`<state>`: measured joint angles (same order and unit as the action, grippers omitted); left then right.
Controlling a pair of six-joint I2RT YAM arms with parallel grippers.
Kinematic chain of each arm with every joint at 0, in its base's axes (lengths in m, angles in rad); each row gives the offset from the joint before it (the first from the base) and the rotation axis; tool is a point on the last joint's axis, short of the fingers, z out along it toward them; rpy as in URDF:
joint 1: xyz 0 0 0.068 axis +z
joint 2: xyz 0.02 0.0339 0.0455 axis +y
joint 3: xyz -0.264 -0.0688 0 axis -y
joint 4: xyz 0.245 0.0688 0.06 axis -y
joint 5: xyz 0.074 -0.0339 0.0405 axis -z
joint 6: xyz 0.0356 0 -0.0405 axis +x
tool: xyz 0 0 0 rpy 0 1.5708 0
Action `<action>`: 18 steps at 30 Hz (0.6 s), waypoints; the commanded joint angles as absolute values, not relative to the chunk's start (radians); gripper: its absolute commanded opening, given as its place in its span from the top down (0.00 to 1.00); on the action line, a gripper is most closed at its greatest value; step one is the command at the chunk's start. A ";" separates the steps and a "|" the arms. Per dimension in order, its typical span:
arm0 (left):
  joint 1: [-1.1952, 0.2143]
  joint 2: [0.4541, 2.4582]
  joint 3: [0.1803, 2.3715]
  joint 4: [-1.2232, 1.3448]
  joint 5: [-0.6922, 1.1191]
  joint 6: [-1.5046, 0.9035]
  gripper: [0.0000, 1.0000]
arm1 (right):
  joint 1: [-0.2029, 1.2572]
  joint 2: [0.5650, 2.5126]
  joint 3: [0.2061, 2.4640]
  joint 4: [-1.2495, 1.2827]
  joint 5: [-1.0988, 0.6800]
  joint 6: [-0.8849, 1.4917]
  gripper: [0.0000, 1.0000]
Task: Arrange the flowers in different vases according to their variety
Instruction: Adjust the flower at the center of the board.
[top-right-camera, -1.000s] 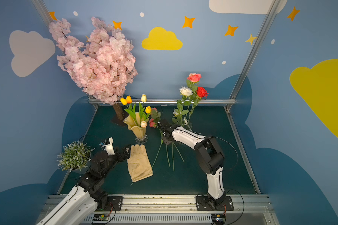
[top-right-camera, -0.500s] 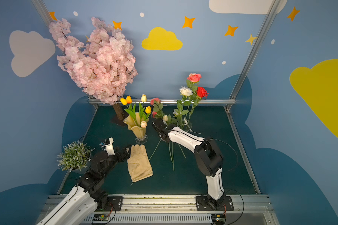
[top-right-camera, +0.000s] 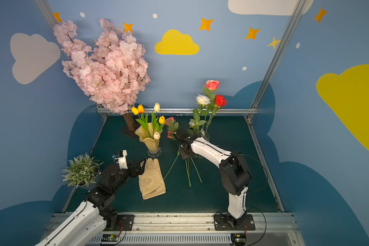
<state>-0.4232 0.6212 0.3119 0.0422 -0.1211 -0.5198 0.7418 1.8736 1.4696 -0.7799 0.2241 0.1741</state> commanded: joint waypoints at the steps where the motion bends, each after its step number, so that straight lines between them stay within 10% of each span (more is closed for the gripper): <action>1: -0.437 0.651 0.357 0.090 -0.066 -0.489 0.00 | 0.743 1.899 1.452 -0.756 0.092 0.208 1.00; 14: -0.543 0.834 0.445 0.111 0.018 -0.405 0.00 | 0.715 1.876 1.395 -0.654 0.063 0.233 1.00; 18: -0.597 0.885 0.484 0.090 0.004 -0.367 0.00 | 0.708 1.830 1.362 -0.648 0.053 0.229 0.86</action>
<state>-0.5697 0.8631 0.4419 0.0875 -0.0067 -0.4179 0.7143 1.8866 1.3838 -0.6647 0.0719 0.2272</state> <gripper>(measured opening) 0.999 0.114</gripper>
